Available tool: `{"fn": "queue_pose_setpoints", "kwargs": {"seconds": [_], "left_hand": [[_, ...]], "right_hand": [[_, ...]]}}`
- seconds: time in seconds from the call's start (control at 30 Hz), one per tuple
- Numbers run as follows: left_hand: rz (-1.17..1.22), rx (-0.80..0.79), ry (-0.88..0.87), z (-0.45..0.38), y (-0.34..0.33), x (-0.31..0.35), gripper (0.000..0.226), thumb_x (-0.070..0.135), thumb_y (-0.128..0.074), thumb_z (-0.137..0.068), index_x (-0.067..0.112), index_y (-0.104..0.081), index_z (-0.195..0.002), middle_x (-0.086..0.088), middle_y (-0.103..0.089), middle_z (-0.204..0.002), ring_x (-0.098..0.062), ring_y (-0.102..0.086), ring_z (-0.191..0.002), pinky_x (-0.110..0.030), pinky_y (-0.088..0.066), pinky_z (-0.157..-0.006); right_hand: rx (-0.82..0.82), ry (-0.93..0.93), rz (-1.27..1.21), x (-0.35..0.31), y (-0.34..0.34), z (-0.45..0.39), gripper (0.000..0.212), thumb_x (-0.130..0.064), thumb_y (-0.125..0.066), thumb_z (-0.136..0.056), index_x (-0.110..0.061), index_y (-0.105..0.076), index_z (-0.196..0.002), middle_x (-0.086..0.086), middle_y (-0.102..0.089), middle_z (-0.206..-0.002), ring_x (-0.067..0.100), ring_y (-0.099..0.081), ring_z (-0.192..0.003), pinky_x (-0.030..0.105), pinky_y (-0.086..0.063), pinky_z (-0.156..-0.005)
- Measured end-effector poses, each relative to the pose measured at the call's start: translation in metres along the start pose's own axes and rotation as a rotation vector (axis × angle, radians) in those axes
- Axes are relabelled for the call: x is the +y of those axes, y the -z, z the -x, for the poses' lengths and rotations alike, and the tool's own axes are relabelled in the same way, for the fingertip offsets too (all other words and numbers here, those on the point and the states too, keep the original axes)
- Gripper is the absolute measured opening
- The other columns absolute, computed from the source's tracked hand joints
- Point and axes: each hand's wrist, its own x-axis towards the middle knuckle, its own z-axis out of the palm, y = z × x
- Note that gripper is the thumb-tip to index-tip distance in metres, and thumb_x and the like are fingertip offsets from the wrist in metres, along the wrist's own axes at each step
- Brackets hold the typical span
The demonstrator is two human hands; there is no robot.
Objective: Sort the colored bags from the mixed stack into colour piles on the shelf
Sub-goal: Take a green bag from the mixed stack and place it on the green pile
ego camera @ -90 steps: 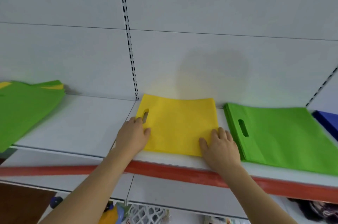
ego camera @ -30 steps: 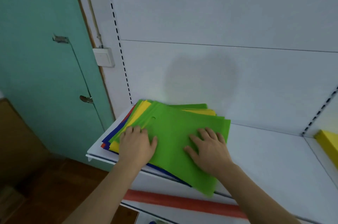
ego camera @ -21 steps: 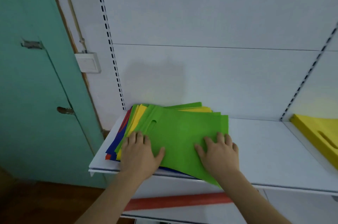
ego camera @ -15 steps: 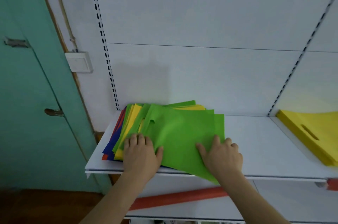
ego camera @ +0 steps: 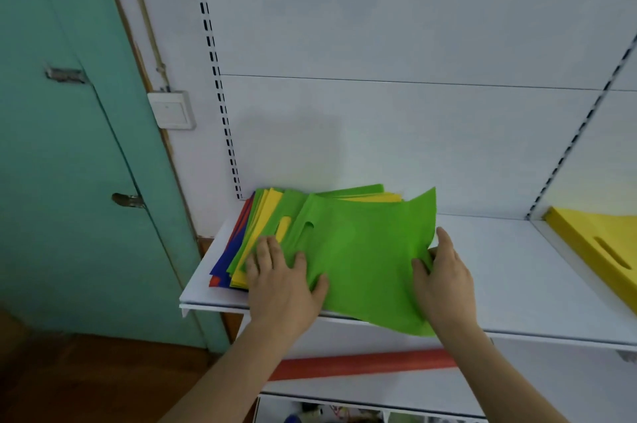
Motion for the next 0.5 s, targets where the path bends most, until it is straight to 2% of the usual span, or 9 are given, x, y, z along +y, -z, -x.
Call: {"fn": "queue_pose_setpoints", "kwargs": {"seconds": [0.07,0.1,0.2,0.3,0.4,0.43,0.5], "left_hand": [[-0.025,-0.008,0.025,0.003,0.000,0.001,0.090,0.082,-0.008,-0.092,0.028,-0.036,-0.159,-0.032,-0.020,-0.167,-0.046,-0.008,-0.157,-0.062,-0.002,-0.126],[-0.023,-0.013,0.029,0.005,0.000,0.002,0.091,0.082,-0.006,-0.093,0.027,-0.035,-0.159,-0.032,-0.024,-0.166,-0.045,-0.012,-0.157,-0.062,-0.003,-0.125],[-0.007,-0.016,0.016,0.007,-0.001,0.006,0.085,0.078,-0.009,-0.097,0.025,-0.033,-0.159,-0.025,-0.036,-0.163,-0.040,-0.023,-0.155,-0.060,-0.008,-0.125],[0.028,0.006,-0.027,0.008,-0.001,0.011,0.072,0.068,-0.016,-0.103,0.024,-0.028,-0.159,-0.015,-0.047,-0.157,-0.035,-0.032,-0.149,-0.060,-0.012,-0.124],[0.091,0.025,-0.062,0.011,-0.004,0.017,0.063,0.058,-0.023,-0.107,0.024,-0.023,-0.161,-0.009,-0.048,-0.155,-0.032,-0.034,-0.147,-0.059,-0.016,-0.125],[0.111,0.025,-0.062,0.012,-0.005,0.018,0.063,0.056,-0.025,-0.108,0.024,-0.022,-0.162,-0.009,-0.046,-0.157,-0.032,-0.033,-0.148,-0.058,-0.017,-0.125],[0.134,0.033,-0.055,0.014,-0.006,0.020,0.064,0.055,-0.027,-0.108,0.024,-0.017,-0.163,-0.009,-0.042,-0.160,-0.033,-0.030,-0.150,-0.057,-0.019,-0.125]], "right_hand": [[-0.007,0.024,0.027,0.004,-0.004,-0.001,0.039,-0.011,-0.066,-0.095,-0.006,-0.061,-0.134,0.015,-0.067,-0.115,0.040,-0.064,-0.102,0.045,-0.050,-0.084],[-0.016,0.025,0.044,0.004,-0.006,-0.002,0.028,-0.012,-0.066,-0.095,-0.005,-0.066,-0.122,0.014,-0.066,-0.109,0.040,-0.063,-0.098,0.044,-0.050,-0.081],[-0.062,-0.034,0.080,0.001,-0.010,-0.006,0.016,-0.019,-0.064,-0.095,-0.007,-0.058,-0.103,0.013,-0.058,-0.097,0.041,-0.058,-0.094,0.045,-0.046,-0.076],[-0.106,-0.098,0.105,-0.002,-0.010,-0.011,0.019,-0.025,-0.062,-0.096,-0.013,-0.047,-0.095,0.007,-0.051,-0.089,0.039,-0.058,-0.092,0.043,-0.042,-0.074],[-0.046,-0.063,0.081,-0.001,-0.009,-0.015,0.022,-0.017,-0.066,-0.092,-0.013,-0.045,-0.086,0.003,-0.051,-0.081,0.035,-0.052,-0.079,0.043,-0.042,-0.068],[-0.006,-0.039,0.051,-0.003,-0.008,-0.015,0.020,-0.014,-0.066,-0.091,-0.013,-0.046,-0.089,0.003,-0.052,-0.082,0.034,-0.051,-0.078,0.042,-0.040,-0.067],[0.049,-0.025,-0.036,-0.008,-0.007,-0.014,0.025,-0.009,-0.064,-0.089,-0.015,-0.048,-0.107,0.000,-0.053,-0.089,0.031,-0.050,-0.079,0.041,-0.039,-0.069]]}}
